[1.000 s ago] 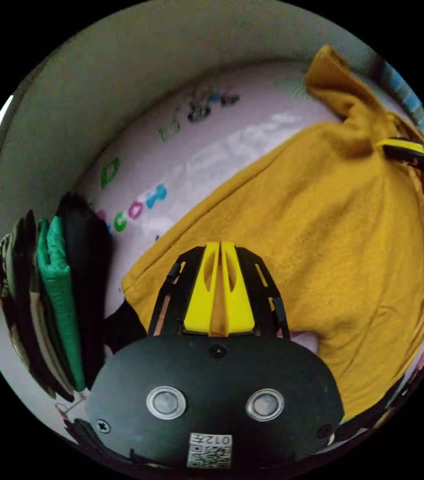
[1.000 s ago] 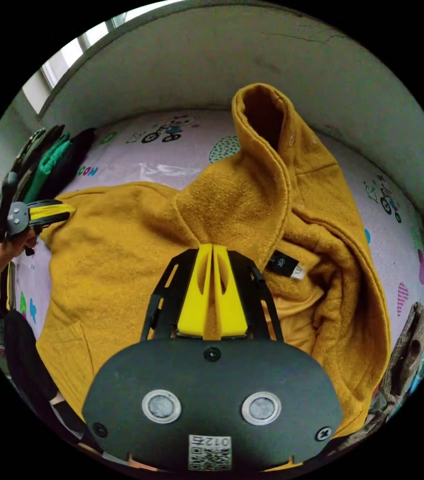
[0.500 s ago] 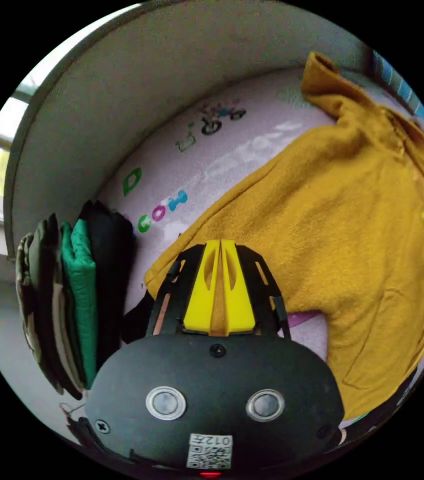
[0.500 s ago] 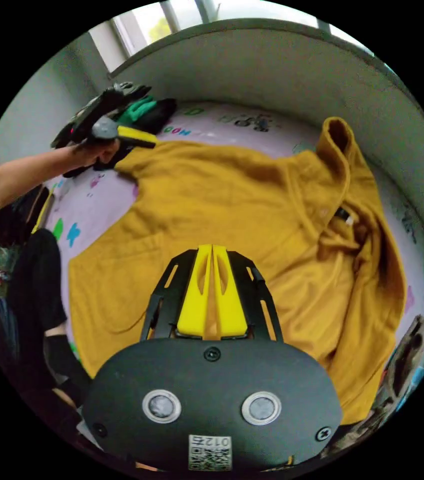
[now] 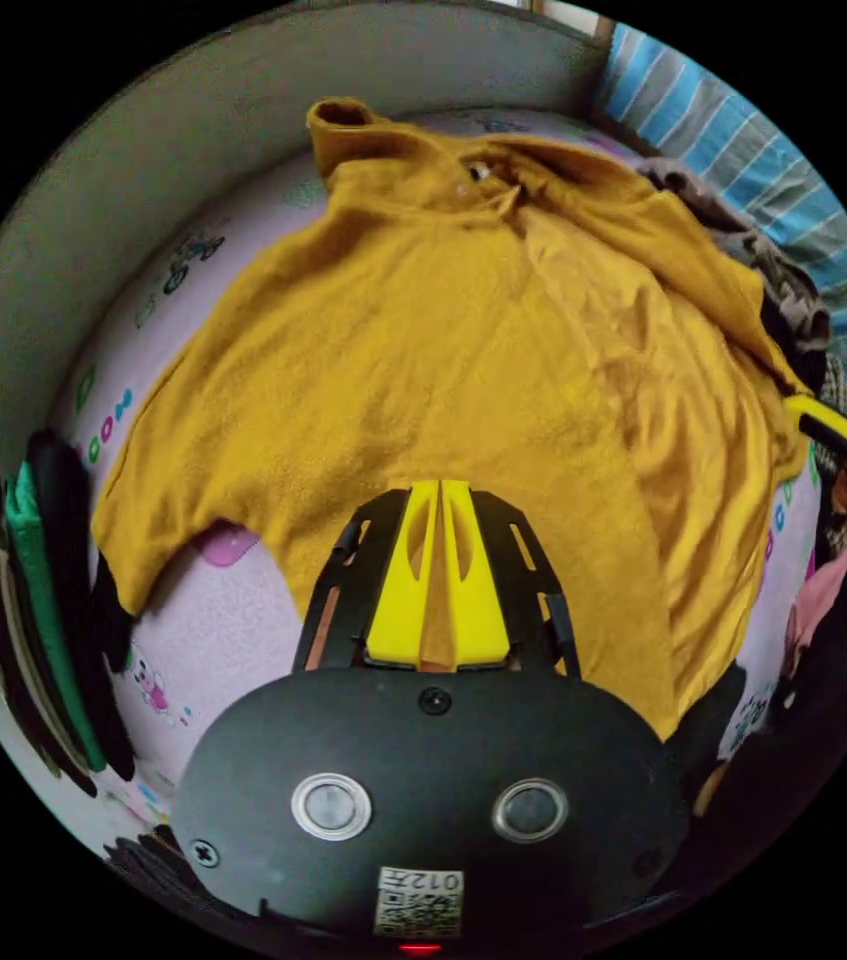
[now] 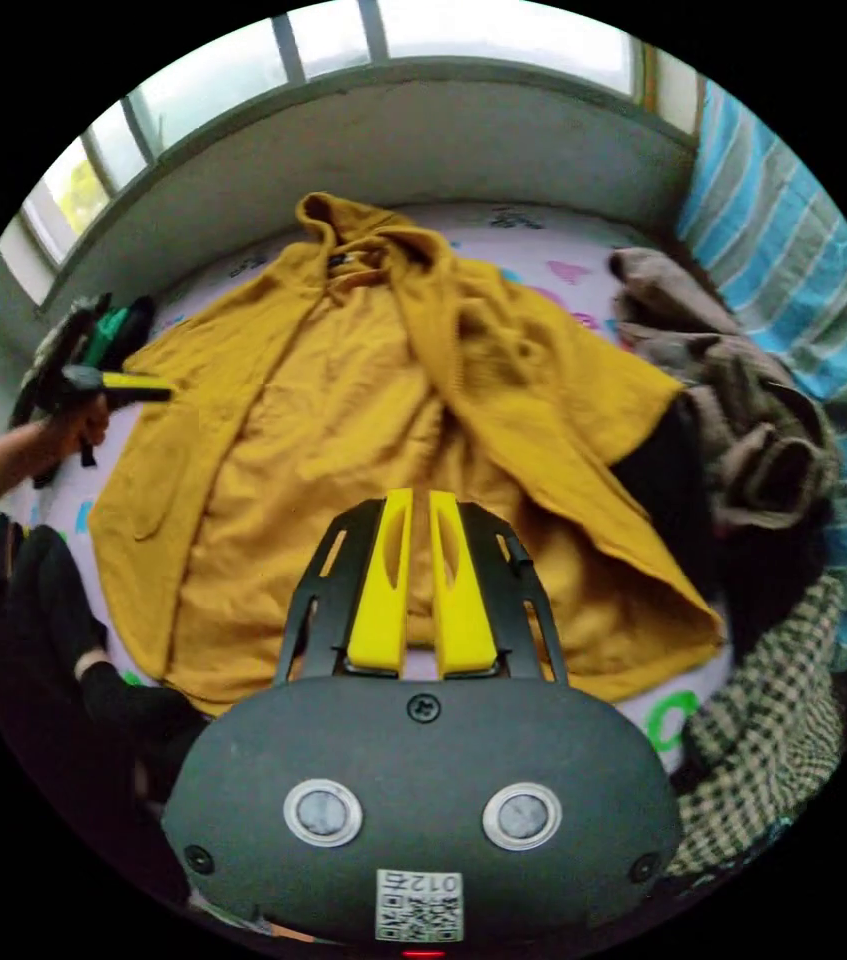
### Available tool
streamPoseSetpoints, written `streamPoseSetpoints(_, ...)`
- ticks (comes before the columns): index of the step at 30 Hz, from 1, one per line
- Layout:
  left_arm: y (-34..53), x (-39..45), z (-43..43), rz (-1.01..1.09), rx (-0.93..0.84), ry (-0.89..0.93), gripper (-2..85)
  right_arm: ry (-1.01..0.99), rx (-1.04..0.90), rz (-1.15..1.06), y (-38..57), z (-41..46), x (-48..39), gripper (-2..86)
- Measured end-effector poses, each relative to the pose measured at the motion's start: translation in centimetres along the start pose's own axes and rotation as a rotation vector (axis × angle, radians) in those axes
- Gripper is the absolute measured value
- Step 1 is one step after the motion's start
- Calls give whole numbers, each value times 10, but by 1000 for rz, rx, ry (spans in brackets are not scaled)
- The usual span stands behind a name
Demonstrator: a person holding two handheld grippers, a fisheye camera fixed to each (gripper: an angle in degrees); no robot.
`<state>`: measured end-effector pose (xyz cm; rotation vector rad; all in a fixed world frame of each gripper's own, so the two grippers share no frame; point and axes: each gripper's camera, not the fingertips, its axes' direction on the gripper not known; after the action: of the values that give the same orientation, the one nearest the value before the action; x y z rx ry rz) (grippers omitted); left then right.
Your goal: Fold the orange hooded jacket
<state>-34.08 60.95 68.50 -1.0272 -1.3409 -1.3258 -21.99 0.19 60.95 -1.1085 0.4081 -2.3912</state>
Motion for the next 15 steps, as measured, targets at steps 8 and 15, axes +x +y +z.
streamPoseSetpoints(8,-160,66,-33,-5,89,374,136,403,-134,-26,59,2,117,110)
streamPoseSetpoints(15,-240,112,-37,-52,70,449,177,523,-262,-252,52,50,146,107)
